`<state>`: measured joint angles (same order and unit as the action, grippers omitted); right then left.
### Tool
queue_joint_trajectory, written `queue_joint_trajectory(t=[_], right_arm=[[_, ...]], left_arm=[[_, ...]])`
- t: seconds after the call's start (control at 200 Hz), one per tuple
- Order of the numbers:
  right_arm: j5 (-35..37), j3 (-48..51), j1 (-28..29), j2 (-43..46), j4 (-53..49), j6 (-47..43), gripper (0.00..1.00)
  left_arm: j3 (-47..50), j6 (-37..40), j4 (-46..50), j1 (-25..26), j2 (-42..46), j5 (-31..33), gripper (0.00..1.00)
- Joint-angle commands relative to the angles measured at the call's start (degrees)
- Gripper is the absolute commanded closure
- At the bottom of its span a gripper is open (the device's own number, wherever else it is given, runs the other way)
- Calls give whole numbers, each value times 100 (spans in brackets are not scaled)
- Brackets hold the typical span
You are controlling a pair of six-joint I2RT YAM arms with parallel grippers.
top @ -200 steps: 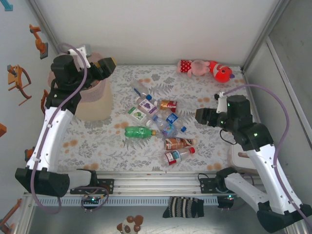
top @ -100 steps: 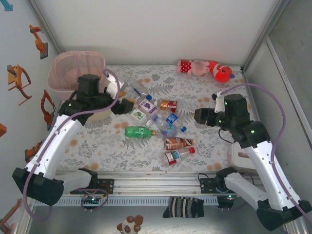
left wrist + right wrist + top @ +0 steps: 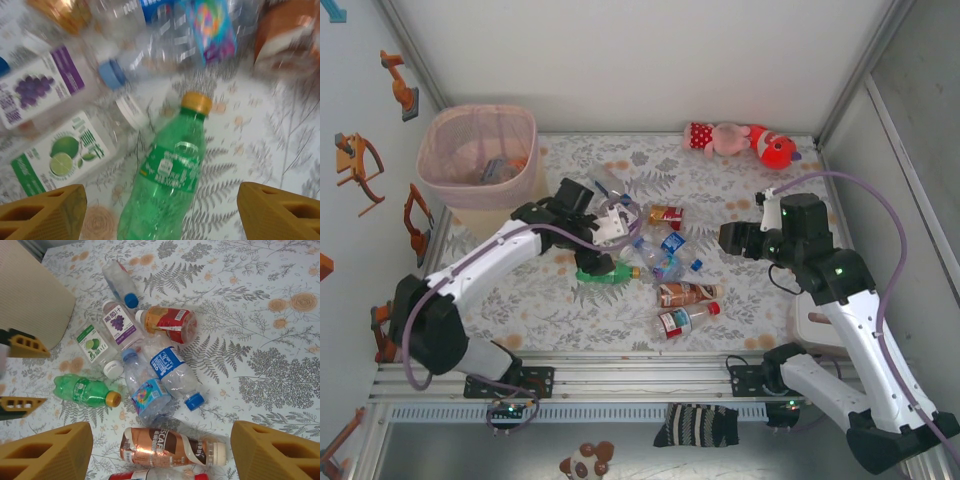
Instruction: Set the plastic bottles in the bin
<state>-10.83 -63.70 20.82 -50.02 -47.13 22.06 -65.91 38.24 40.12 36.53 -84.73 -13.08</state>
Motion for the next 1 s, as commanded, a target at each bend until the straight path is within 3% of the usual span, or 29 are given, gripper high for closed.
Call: queue_joint_trajectory(t=[0.0,0.596,0.991], right_arm=[[44,82,11,36,70,-62,28],[-6,146,10,-74,200,24,28],[-7,174,12,-59,203,-6,28]], left_arm=[[-215,591,575,130,-421,796,21],[-244,509,395,415,-1414,993,21],[-246,483,528,704,-1850,1322,27]])
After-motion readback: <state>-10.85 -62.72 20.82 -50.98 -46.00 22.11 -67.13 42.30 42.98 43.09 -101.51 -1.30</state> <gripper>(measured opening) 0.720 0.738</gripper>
